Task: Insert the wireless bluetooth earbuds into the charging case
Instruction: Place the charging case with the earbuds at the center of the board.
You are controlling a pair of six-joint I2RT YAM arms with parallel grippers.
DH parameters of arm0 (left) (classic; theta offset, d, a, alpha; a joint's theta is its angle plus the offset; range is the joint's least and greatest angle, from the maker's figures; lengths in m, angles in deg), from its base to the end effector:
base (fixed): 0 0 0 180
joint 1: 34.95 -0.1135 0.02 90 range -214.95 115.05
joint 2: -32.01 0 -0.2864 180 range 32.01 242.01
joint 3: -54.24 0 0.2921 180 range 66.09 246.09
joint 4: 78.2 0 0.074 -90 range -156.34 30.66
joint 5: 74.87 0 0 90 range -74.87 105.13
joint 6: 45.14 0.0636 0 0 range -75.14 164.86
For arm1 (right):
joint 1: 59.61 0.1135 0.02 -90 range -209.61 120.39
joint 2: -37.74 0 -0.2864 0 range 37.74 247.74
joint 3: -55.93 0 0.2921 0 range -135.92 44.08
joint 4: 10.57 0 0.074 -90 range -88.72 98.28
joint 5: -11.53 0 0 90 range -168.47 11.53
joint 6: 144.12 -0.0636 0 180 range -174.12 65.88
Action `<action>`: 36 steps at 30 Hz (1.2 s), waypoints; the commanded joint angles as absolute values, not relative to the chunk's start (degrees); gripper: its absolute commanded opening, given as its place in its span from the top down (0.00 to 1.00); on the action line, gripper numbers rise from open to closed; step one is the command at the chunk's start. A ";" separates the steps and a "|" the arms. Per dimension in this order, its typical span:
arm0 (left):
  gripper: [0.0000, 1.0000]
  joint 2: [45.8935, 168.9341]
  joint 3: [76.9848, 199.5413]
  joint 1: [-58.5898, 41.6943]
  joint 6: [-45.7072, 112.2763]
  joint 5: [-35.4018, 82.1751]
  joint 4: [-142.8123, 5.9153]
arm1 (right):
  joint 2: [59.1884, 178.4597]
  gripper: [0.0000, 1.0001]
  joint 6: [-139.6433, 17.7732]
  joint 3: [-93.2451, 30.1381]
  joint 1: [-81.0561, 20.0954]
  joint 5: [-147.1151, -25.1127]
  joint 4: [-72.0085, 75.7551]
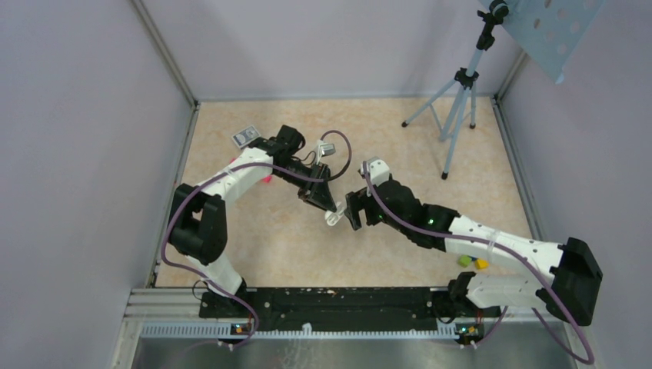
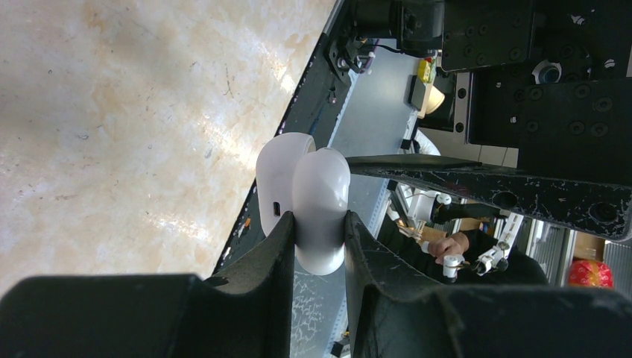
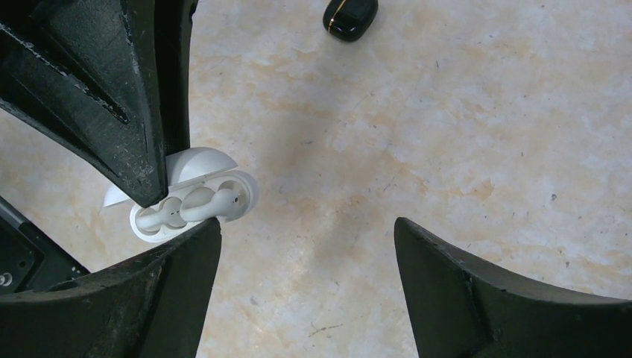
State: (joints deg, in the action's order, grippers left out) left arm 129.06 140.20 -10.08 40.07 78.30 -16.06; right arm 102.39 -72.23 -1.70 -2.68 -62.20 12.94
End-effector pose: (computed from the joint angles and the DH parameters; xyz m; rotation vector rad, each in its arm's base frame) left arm 0.3131 -0.2077 0.2432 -0.6923 -2.5449 1.6603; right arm 0.1806 0.2447 0.2680 -0.5392 2.0491 0.4952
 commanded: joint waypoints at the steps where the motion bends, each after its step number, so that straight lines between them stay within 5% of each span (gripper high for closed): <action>1: 1.00 128.54 141.61 -9.85 40.15 79.79 -16.16 | 102.77 0.16 -72.38 -4.17 -2.79 -61.29 10.30; 18: 1.00 128.29 141.50 -9.72 40.34 79.54 -16.23 | 100.35 0.17 -72.47 -4.92 -2.85 -60.34 13.80; 27: 1.00 129.04 142.07 -9.83 38.93 81.07 -18.15 | 85.98 0.12 -85.89 6.42 -8.90 -62.37 13.85; 36: 1.00 133.93 133.27 -9.48 16.25 79.73 -50.95 | 82.71 0.13 -94.10 11.21 -14.33 -61.81 15.07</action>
